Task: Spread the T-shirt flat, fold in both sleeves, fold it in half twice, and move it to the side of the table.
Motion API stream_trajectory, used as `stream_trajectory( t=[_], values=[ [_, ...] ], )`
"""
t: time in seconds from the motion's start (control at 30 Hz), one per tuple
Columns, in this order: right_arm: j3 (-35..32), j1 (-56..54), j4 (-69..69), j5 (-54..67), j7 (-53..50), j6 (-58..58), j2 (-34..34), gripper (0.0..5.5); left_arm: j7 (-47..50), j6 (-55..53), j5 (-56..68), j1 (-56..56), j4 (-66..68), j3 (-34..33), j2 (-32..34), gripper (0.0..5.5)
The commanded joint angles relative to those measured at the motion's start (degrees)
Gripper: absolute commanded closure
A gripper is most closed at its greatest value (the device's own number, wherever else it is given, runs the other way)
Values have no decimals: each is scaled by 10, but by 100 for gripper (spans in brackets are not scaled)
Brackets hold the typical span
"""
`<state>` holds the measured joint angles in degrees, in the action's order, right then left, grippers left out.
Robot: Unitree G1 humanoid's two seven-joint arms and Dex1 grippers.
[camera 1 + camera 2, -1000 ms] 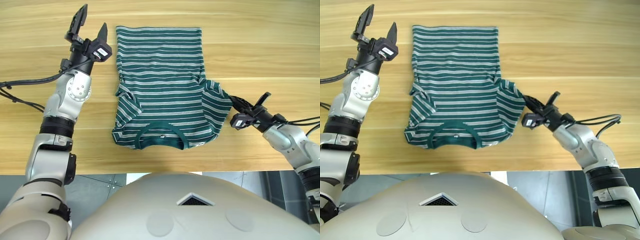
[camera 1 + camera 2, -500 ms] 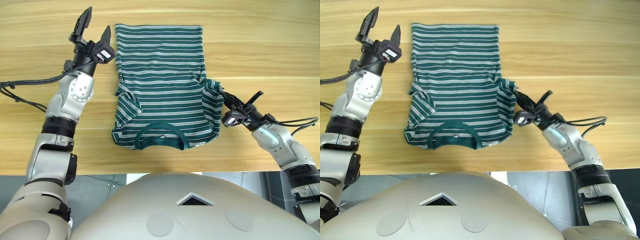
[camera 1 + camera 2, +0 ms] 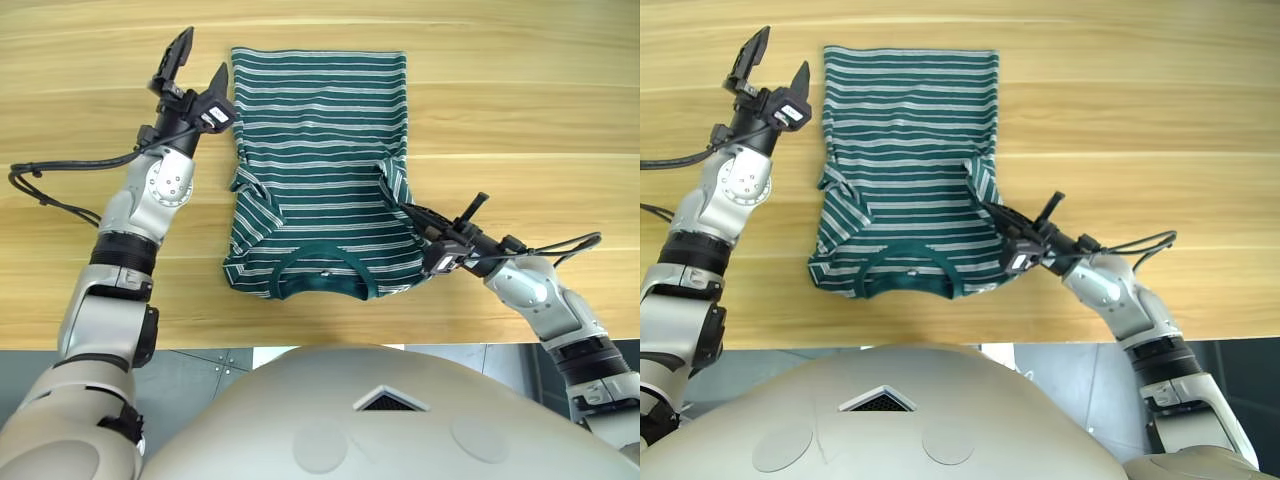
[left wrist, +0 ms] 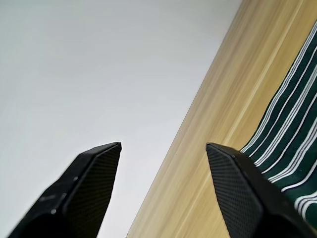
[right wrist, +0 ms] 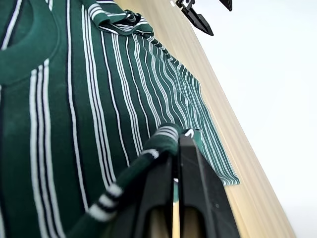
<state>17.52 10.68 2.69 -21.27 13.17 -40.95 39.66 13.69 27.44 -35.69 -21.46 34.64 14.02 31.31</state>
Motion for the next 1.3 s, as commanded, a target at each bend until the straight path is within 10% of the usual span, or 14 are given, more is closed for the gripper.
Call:
stream_trajectory(
  t=[0.03,0.63,0.93,1.3],
  values=[
    [3,-18,10,-9,16,6,-13,549,6,5,-4,-15,13,9,-10,230],
    [22,-41,54,-53,56,25,-21,270,2,10,10,19,-13,0,11,230],
    [-168,-71,71,143,40,-45,46,264,-145,165,182,347,-198,-122,197,230],
    [-81,-9,123,-111,88,-1,132,264,-415,69,220,547,-425,-90,294,230]
  ],
)
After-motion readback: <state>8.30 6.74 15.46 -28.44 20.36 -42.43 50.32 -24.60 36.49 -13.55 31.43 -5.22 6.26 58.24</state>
